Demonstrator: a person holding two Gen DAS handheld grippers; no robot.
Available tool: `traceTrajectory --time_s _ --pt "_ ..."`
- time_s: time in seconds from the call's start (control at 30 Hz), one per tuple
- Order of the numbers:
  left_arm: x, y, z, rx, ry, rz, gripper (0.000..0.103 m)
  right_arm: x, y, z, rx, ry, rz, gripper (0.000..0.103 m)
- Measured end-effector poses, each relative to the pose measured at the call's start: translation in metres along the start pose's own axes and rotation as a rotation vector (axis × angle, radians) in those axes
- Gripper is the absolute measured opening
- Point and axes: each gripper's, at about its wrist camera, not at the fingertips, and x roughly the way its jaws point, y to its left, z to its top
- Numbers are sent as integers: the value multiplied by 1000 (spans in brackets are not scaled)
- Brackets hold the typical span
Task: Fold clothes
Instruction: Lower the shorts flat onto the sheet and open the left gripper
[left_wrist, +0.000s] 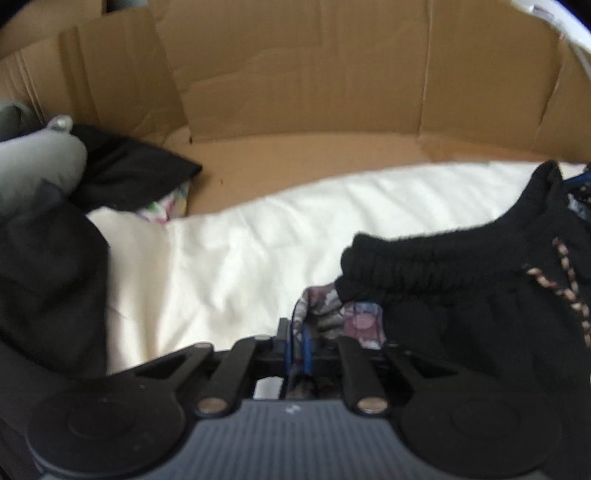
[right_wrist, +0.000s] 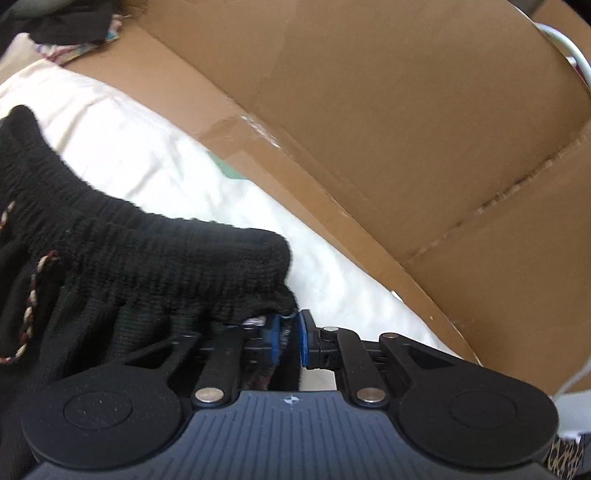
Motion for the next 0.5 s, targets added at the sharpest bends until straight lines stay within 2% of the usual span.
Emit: traceTrajectory --time_s 0.07,0.1,0.37,0.5 --pt "-1 1 3 -21 15 13 24 -6 -8 -3 39 -13 21 26" --pt "-3 3 5 -29 20 15 26 -11 -13 -4 49 -19 38 26" --pt "-54 10 17 -111 -34 -28 27 -63 -41 -23 140 -36 140 26" --pt "-88 4 18 -150 -37 -47 27 -96 -50 -36 182 -39 177 26"
